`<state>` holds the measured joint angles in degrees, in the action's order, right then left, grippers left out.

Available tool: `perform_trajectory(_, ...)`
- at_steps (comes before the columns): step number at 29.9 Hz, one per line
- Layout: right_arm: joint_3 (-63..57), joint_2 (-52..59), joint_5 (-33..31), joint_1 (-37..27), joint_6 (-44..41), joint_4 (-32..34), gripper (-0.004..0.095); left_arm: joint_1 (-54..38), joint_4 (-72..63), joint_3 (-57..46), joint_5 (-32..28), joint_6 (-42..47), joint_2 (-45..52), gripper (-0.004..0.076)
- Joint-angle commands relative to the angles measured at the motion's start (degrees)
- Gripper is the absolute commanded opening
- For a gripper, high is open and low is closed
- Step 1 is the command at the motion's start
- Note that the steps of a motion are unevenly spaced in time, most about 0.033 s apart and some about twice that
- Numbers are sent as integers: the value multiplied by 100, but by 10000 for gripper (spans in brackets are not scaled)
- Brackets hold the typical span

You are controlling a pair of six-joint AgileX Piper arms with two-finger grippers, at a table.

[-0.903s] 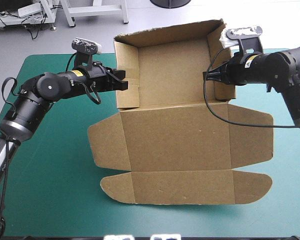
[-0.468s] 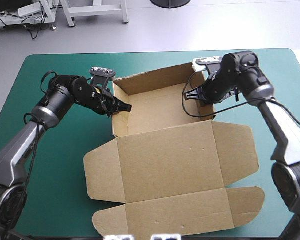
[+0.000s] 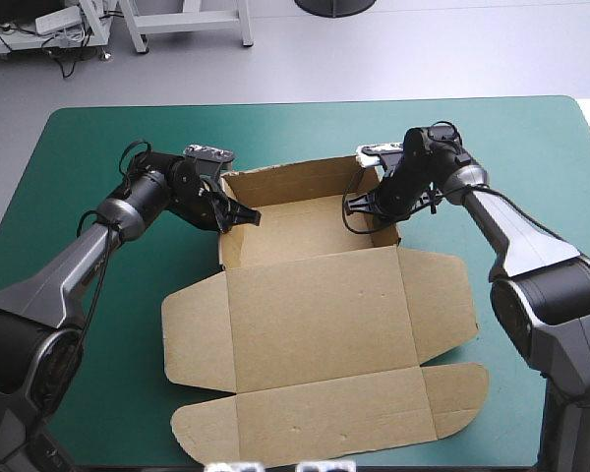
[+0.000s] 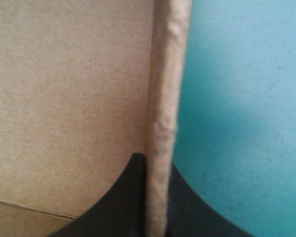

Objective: Fold the box

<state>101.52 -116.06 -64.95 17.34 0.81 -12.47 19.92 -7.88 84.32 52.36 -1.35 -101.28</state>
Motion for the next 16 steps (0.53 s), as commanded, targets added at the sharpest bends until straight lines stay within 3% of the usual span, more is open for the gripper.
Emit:
perform_trajectory(1,155,182,168,48,478,-139,19,64,-190,156,-385,-68,153,-9)
perform_trajectory(3,239,182,105,48,607,60,71,64,-179,156,-364,-68,153,-7)
perform_trajectory(9,563,182,-178,48,776,524,385,64,-190,156,-213,-68,153,98)
perform_trajectory(16,1092,182,-320,48,913,524,427,64,-328,156,-257,-68,153,356)
